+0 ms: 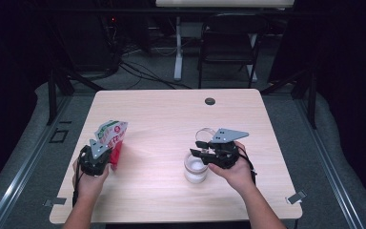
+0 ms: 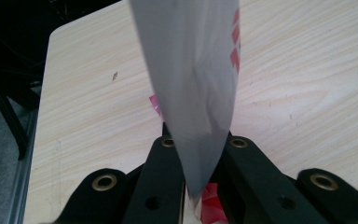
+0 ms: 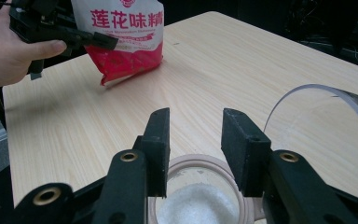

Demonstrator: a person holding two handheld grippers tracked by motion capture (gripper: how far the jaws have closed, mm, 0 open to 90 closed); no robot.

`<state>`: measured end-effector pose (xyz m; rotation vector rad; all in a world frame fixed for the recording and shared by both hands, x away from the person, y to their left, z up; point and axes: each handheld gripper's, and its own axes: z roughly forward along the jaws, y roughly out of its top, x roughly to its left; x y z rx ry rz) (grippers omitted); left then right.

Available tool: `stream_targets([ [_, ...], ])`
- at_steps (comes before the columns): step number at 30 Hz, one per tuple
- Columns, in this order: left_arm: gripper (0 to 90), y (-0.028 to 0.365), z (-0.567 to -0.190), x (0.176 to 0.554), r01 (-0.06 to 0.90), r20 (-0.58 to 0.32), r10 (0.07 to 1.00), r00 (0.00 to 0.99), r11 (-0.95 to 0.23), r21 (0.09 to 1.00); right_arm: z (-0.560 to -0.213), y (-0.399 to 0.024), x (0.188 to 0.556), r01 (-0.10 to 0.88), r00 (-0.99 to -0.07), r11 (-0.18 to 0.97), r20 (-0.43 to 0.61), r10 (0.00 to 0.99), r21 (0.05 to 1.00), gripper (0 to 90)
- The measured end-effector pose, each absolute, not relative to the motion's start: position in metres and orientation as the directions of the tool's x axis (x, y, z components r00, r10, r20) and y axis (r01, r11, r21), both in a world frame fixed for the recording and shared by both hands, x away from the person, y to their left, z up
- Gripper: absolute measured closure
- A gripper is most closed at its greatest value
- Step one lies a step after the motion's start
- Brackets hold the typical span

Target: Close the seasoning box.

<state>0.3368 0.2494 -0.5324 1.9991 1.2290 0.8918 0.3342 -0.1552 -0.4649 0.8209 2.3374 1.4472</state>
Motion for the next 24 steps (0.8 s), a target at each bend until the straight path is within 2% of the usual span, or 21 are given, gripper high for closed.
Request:
stream_targets([
  [9, 88.9, 0.2529, -0.5372, 0.3375, 0.511, 0.198, 0.919, 0.340, -0.358, 0.782, -0.4659, -0.1545, 0.3344, 0.327, -0.801, 0.339, 0.069, 0.595, 0.882, 63.9],
  [12, 84.4, 0.2558, -0.5372, 0.3366, 0.518, 0.126, 0.930, 0.344, -0.300, 0.801, -0.4659, -0.1548, 0.3344, 0.330, -0.800, 0.338, 0.071, 0.596, 0.881, 63.4],
  [13, 81.7, 0.2558, -0.5372, 0.3366, 0.518, 0.126, 0.930, 0.344, -0.300, 0.801, -0.4660, -0.1548, 0.3345, 0.330, -0.800, 0.338, 0.071, 0.596, 0.881, 63.2],
  [14, 81.7, 0.2569, -0.5367, 0.3362, 0.520, 0.084, 0.932, 0.354, -0.270, 0.810, -0.4660, -0.1548, 0.3345, 0.330, -0.800, 0.338, 0.071, 0.596, 0.881, 63.2],
  [17, 68.8, 0.2553, -0.5364, 0.3363, 0.521, 0.035, 0.931, 0.362, -0.233, 0.821, -0.4662, -0.1547, 0.3347, 0.331, -0.800, 0.335, 0.074, 0.596, 0.882, 61.6],
  [18, 61.5, 0.2534, -0.5376, 0.3371, 0.520, 0.036, 0.930, 0.365, -0.236, 0.821, -0.4662, -0.1545, 0.3345, 0.331, -0.800, 0.335, 0.073, 0.596, 0.882, 60.8],
  [20, 58.3, 0.2525, -0.5386, 0.3377, 0.515, 0.040, 0.930, 0.366, -0.239, 0.823, -0.4661, -0.1546, 0.3345, 0.330, -0.799, 0.335, 0.072, 0.596, 0.883, 60.5],
  [21, 50.6, 0.2519, -0.5392, 0.3379, 0.514, 0.038, 0.929, 0.368, -0.237, 0.824, -0.4661, -0.1547, 0.3347, 0.329, -0.798, 0.334, 0.071, 0.598, 0.884, 59.4],
  [23, 44.5, 0.2508, -0.5408, 0.3384, 0.498, 0.037, 0.926, 0.375, -0.235, 0.834, -0.4662, -0.1550, 0.3349, 0.329, -0.797, 0.335, 0.069, 0.600, 0.883, 58.2],
  [24, 44.5, 0.2498, -0.5409, 0.3383, 0.500, 0.047, 0.927, 0.372, -0.243, 0.831, -0.4662, -0.1550, 0.3349, 0.329, -0.797, 0.335, 0.069, 0.600, 0.883, 58.2],
])
